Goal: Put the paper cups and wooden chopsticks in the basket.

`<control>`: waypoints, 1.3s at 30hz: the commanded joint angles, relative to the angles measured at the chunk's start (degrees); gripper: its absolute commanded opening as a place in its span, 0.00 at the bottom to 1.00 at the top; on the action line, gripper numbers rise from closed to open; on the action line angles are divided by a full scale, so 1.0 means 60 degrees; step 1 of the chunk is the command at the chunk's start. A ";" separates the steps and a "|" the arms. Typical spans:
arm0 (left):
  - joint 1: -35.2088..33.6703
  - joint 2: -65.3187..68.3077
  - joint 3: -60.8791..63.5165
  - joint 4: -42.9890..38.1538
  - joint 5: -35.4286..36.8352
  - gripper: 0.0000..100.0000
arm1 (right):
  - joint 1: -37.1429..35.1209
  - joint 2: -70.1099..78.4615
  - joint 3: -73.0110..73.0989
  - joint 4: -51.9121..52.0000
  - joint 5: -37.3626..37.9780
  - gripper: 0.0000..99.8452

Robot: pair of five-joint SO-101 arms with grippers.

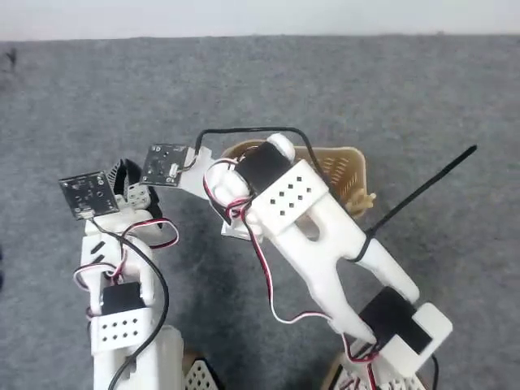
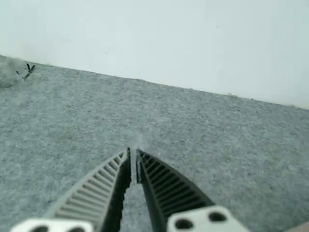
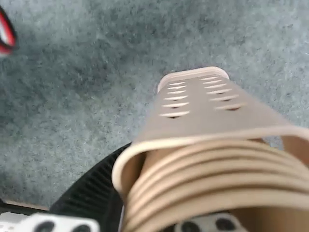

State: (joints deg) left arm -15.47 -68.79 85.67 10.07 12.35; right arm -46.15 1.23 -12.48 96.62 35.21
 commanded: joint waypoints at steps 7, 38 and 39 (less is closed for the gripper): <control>-0.0015 -0.0103 -0.0007 -0.0264 0.0103 0.01 | 0.0857 -0.0564 -0.0249 -0.0256 -0.0190 0.21; 0.0557 -0.0103 0.0110 -0.0264 -0.0264 0.01 | 0.4945 -0.6337 -0.3956 0.0974 -0.3297 0.09; 0.0557 -0.0103 0.0110 -0.0264 -0.0278 0.01 | 0.5165 -0.6791 -0.3282 0.0974 -0.3311 0.07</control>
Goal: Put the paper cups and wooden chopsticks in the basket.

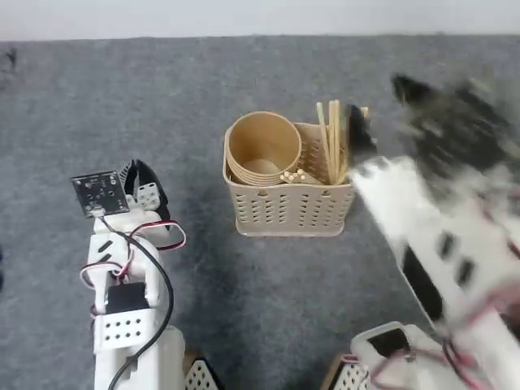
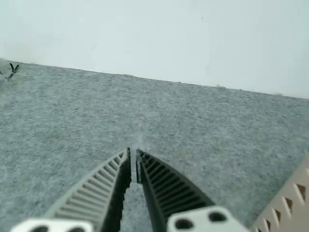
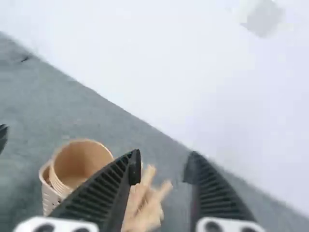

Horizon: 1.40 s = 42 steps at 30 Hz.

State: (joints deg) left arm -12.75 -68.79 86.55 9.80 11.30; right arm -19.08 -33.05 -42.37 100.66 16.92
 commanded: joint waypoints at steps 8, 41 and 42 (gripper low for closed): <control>0.0117 -0.0103 -0.0037 -0.0220 -0.0410 0.01 | 0.3011 -0.4930 0.6696 -0.1575 -0.0278 0.08; 0.0293 -0.5670 -0.1062 0.0879 -0.2447 0.18 | 0.3231 -1.1114 1.3714 -0.5897 -0.3560 0.20; 0.0425 -0.5670 -0.1136 0.0879 -0.2432 0.18 | 0.2908 -1.1524 1.3788 -0.5971 -0.3780 0.20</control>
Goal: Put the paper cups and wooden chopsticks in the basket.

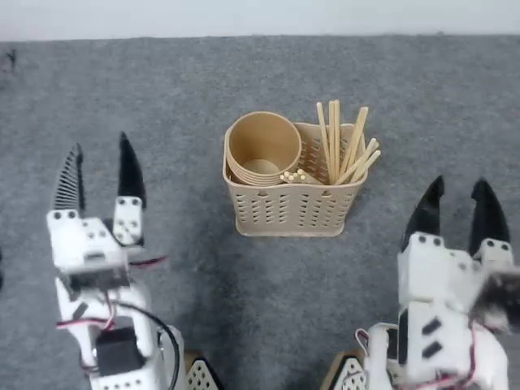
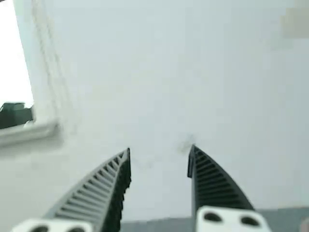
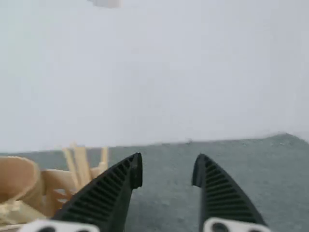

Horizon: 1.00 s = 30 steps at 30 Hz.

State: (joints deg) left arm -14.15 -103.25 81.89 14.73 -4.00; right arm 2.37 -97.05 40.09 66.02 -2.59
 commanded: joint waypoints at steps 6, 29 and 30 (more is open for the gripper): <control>0.0527 -0.0220 -0.0359 0.0322 0.2608 0.18 | -0.3026 -0.0945 0.0132 -0.0110 -0.0425 0.21; 0.0205 -0.0205 0.2190 0.7311 0.1890 0.01 | -0.1150 -0.1179 0.8205 0.0418 0.0542 0.21; 0.0205 -0.0205 0.2337 0.7326 0.1275 0.01 | -0.1136 -0.1179 0.8484 0.0579 0.0542 0.21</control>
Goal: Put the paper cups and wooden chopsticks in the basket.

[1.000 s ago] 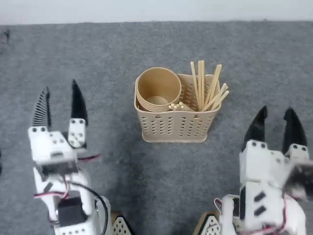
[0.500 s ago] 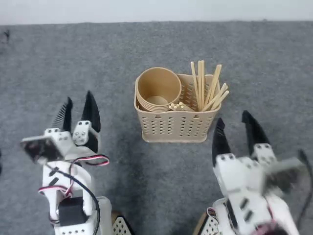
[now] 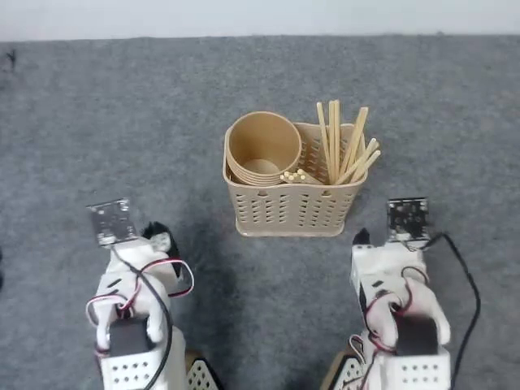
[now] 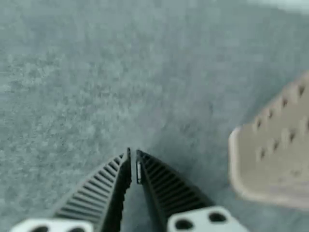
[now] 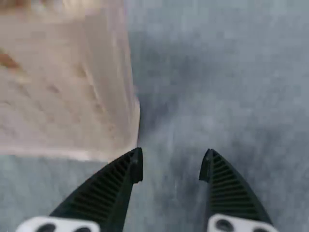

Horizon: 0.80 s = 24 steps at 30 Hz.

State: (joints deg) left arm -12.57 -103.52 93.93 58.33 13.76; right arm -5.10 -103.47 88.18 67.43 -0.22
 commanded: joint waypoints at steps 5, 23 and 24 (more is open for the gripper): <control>0.0015 -0.0147 0.0374 0.0630 -0.3473 0.01 | 0.0110 -0.0095 0.1392 0.0916 0.0132 0.21; -0.1216 -0.0132 0.0403 0.2330 0.0029 0.01 | 0.0051 -0.0095 0.1377 0.1282 0.0161 0.21; -0.1114 -0.0132 0.0403 0.2330 -0.0176 0.01 | 0.0051 -0.0095 0.1377 0.1282 0.0161 0.21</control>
State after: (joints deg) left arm -19.25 -103.52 96.92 71.96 8.84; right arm -5.10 -103.56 95.38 74.73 -0.04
